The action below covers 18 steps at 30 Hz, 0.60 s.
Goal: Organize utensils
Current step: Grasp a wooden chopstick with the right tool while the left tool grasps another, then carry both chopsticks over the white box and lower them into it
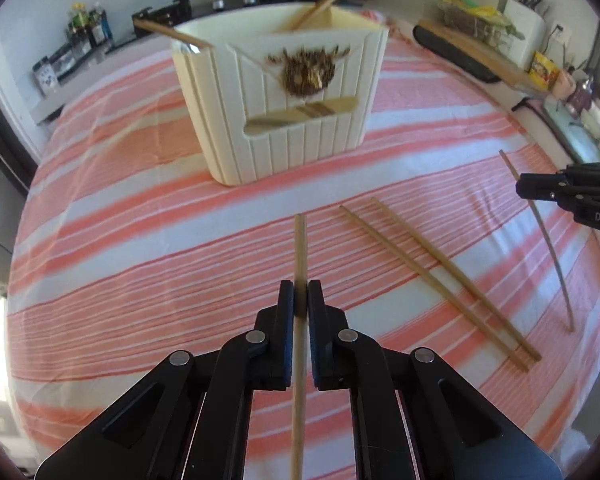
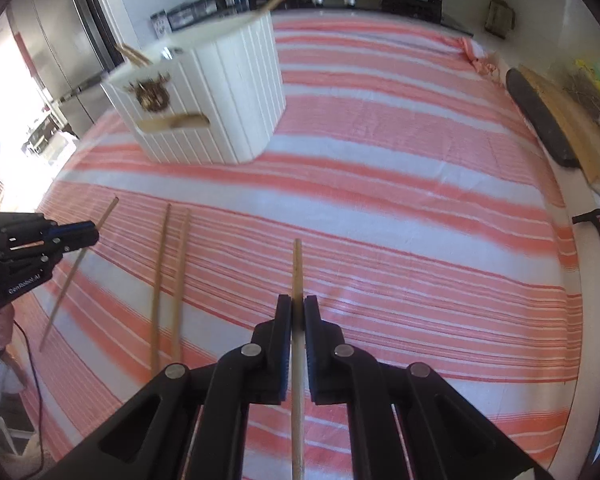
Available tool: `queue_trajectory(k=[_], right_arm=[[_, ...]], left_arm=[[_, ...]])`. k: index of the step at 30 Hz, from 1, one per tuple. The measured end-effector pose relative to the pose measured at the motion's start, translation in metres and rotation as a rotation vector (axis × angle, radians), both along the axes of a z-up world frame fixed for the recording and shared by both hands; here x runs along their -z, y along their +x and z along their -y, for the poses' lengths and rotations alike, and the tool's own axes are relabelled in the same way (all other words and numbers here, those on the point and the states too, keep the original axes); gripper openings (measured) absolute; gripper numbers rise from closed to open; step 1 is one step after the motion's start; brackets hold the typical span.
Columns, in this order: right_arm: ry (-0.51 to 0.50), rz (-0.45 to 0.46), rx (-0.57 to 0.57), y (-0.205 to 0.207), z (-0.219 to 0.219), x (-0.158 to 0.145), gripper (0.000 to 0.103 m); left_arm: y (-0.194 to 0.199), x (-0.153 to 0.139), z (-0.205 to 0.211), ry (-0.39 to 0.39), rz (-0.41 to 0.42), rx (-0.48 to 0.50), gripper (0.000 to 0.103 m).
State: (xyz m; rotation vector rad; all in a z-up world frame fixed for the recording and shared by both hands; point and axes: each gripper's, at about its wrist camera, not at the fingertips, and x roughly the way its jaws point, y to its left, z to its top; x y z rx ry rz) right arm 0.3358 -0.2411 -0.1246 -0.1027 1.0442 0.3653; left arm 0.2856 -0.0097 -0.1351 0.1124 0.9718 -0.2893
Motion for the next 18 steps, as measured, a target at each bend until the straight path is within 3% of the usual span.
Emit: queue_trajectory(k=[8,13,18], right_arm=[[0.104,0.265,-0.036,-0.068,0.019,-0.111,0.007],[0.136,0.362,-0.037,-0.077,0.016,-0.138,0.007],[0.191,0.439,-0.017,-0.051,0.011,-0.166,0.007]], left_arm=[[-0.058,-0.098,-0.037,-0.185,0.237,-0.004,0.005],[-0.065,-0.145,-0.063,-0.300,0.361,-0.037,0.005],[-0.045,-0.186,-0.080,-0.343,0.441,-0.073,0.005]])
